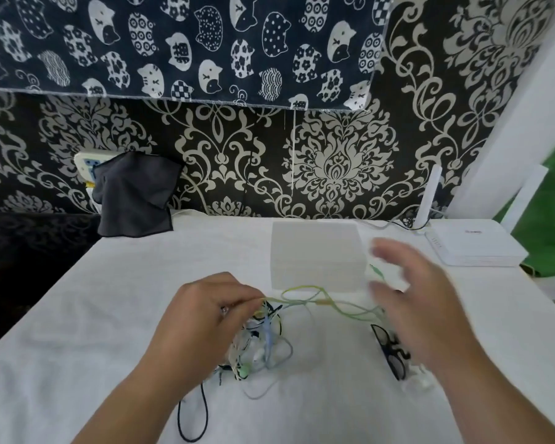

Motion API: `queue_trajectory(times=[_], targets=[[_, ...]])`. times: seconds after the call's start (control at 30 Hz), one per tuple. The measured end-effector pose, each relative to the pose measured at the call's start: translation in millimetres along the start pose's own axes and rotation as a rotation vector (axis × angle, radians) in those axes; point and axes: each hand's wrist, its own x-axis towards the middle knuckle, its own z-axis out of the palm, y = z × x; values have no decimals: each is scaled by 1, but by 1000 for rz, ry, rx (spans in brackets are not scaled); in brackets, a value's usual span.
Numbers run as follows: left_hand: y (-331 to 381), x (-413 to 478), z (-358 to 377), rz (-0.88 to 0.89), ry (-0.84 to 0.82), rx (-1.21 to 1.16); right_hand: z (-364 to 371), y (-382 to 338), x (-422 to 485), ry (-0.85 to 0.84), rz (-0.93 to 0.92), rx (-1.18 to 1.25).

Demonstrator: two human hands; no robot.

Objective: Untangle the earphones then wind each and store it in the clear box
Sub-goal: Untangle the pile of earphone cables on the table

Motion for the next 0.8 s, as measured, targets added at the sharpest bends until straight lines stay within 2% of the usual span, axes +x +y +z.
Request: queue_trajectory(times=[0.07,0.1,0.13,0.27,0.37,0.43,0.53,0.6,0.7,0.8], targets=[[3,1,6,64,-9,29,18,-16,-15,-357,-96,144],[4,1,8,86,-13,31,28,-21,-23,-484,-95,167],[5,1,9,98,-21,38,37,-23,-29,-537,-112,152],[7,0,10,92,-47,113,51,-25,-27,-368,-119,135],[1,-2,7,30,-56,231,43,-28,-20,-340,-54,267],[-2,-1,2,-20,-58,281,40,-28,-16,-240,36,402],[-4,1,-9,-132,36,187,33,-24,-6,-66,223,767],[-5,3,-14,-197,93,114,26,-22,0,-15,314,939],[-3,4,-18,-292,91,-57,21,-22,2,18,379,1072],[1,5,-19,-313,129,-193,18,-25,2,2,433,1149]])
